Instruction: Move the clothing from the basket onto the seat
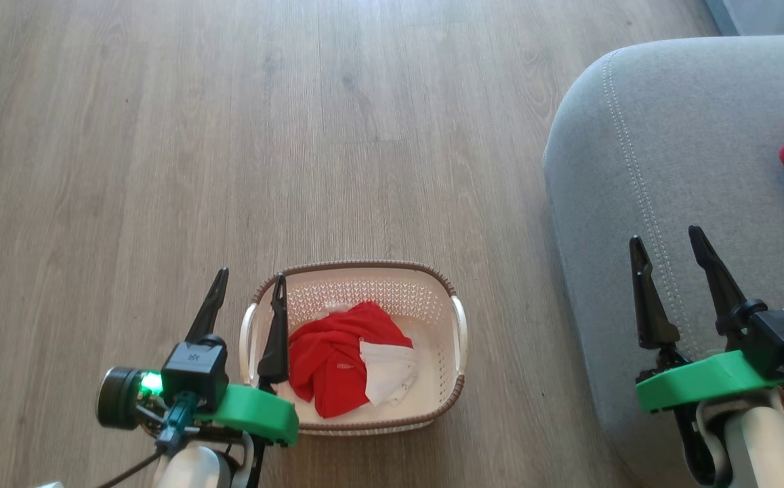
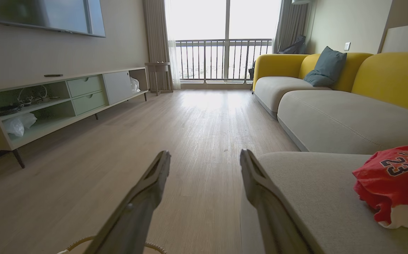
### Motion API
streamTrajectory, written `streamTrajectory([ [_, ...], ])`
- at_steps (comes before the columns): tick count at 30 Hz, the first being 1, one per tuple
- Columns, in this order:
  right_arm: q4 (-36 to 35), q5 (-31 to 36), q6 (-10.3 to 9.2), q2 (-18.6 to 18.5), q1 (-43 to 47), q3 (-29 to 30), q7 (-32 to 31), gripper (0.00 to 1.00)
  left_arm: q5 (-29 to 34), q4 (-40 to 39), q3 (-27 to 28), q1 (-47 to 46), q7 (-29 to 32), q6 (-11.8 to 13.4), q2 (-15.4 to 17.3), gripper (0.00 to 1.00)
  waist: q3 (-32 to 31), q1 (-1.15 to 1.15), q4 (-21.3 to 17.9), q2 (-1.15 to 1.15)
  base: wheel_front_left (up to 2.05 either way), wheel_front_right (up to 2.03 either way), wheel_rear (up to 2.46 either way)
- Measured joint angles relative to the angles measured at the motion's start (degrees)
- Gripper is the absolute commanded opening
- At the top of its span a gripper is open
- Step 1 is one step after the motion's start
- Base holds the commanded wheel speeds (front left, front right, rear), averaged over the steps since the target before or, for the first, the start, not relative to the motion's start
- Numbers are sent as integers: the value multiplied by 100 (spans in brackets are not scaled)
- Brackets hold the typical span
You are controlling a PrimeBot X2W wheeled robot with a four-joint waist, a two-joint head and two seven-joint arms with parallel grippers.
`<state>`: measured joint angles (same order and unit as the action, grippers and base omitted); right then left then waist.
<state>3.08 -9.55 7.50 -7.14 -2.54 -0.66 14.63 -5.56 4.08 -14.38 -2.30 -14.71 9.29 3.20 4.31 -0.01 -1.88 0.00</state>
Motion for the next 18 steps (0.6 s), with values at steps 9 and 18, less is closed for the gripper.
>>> streamTrajectory([
  [9, 60, 51, 0, 52, -23, 81, 0, 100, 0, 0, -1, 3, 0, 48, 0, 100, 24, 0, -2, 0, 0, 0, 0],
  [18, 71, 51, 0, 109, -21, 99, 0, 100, 1, 7, 2, 3, 0, 56, 0, 100, -43, 0, 34, 0, 0, 0, 0],
])
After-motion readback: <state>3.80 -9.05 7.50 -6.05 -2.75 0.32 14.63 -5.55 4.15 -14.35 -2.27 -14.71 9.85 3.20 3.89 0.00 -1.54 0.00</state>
